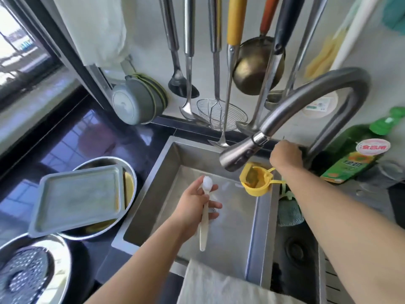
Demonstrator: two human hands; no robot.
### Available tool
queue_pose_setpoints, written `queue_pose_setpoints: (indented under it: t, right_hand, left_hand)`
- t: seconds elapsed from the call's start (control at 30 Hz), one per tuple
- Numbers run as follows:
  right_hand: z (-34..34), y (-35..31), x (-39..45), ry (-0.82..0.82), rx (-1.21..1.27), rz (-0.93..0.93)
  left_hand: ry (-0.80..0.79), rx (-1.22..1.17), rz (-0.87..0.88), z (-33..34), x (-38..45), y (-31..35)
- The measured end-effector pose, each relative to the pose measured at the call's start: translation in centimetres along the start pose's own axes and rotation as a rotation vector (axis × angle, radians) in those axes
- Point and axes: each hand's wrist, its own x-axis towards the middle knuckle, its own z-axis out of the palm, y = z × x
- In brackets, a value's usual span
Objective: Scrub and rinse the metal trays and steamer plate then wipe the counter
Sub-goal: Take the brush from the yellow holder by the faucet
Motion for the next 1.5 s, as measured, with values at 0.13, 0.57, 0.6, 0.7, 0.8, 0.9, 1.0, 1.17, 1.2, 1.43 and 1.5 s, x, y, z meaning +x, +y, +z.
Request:
queue_pose_setpoints:
  t: [0.13,0.57,0.6,0.7,0.8,0.9,1.0,1.17,1.2,1.43,1.5]
  right_hand:
    - [0.8,-0.5,-0.3,0.024,-0.035,-0.028]
    - [1.1,-0.4,-0.1,0.038,-0.037,-0.044]
    - [1.1,-0.4,0.0,0.036,-0.041,-0.042]
    - [1.1,-0.3,0.1,0.037,-0.046,-0.034]
    - [1.2,-0.3,0.7,0.019,-0.002,0.037]
    - [1.0,-0.2,1.2,-0.005,0.095,0.167]
    - [1.0,0.1,0.3,-0.046,0.126,0.179]
    - [1.7,2.8,-5.9,-0.021,0.252,0.03]
    - [1.9,3.5,-7.4,-0.066,0.293,0.0]
    - [0.6,5.2,-17.3,-0.362,0.628,0.095]
    - [0.3,5.3,-19.1,-0.386,0.736,0.177]
  left_hand:
    - [-0.022,0.02,-0.013,0.2,0.9,0.0]
    - [-0.034,0.058,-0.029,1.1,1.4,-0.7]
    - [-0.027,0.048,-0.027,1.0,1.5,-0.7]
    - [-0.005,0.003,-0.025,0.9,1.8,-0.8]
    - [0.009,-0.073,-0.025,0.5,2.0,-0.8]
    - [0.034,-0.104,-0.038,-0.3,2.0,-0.8]
    - [0.097,-0.14,-0.085,-0.9,1.7,-0.7]
    - [0.149,0.057,-0.071,-2.6,1.5,-1.1]
    - [0.166,0.077,-0.078,-2.7,1.4,-1.0]
    - [0.222,-0.183,-0.115,-2.7,1.7,-0.3]
    - [0.171,-0.271,-0.103,-3.0,1.6,-0.2]
